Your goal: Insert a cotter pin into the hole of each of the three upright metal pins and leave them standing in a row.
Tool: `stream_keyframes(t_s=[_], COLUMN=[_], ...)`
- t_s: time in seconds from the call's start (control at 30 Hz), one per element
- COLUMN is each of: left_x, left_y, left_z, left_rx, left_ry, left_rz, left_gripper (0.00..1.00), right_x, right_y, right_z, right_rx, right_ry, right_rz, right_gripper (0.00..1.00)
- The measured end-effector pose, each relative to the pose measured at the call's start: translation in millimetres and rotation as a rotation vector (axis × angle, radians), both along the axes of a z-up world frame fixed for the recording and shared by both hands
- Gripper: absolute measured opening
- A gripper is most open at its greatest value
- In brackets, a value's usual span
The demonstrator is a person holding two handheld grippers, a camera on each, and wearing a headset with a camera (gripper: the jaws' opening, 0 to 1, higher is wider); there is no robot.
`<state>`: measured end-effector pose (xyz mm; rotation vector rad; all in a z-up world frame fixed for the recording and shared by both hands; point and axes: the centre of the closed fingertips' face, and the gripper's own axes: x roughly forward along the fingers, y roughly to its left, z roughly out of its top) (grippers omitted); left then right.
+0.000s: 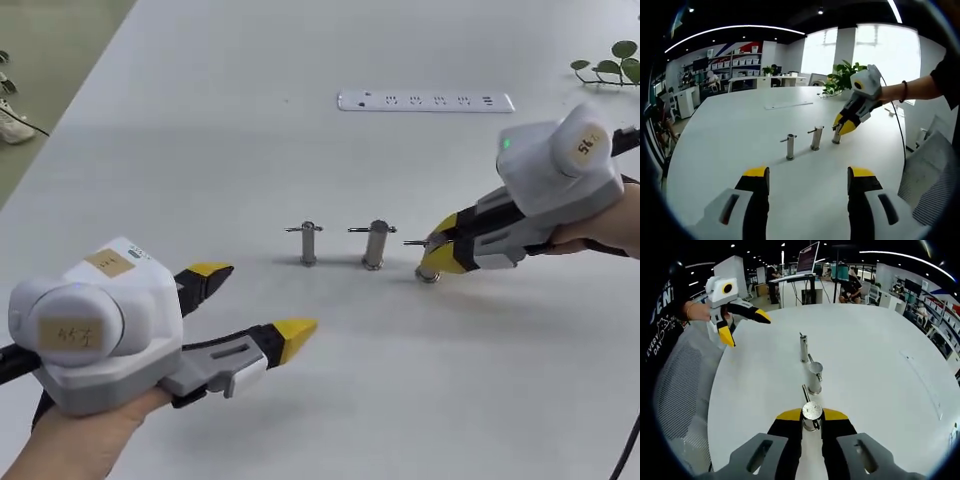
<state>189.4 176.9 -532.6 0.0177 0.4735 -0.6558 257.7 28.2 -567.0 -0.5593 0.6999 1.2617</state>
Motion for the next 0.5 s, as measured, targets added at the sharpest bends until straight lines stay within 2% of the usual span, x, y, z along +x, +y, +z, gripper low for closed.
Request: stream_keyframes(t_s=[0.5], left_x=[-1.0], left_y=[-3.8], left_z=[0.4], left_rx=[0.014], left_ry=[-0.001], left_rz=[-0.026], left_gripper=[0.63], right_x=[19.5], right_y=[-14.1], right_z=[-7.8], right_rx=[-0.029], right_ry=[-0.001], right_rz=[0.010], right_gripper=[0.08])
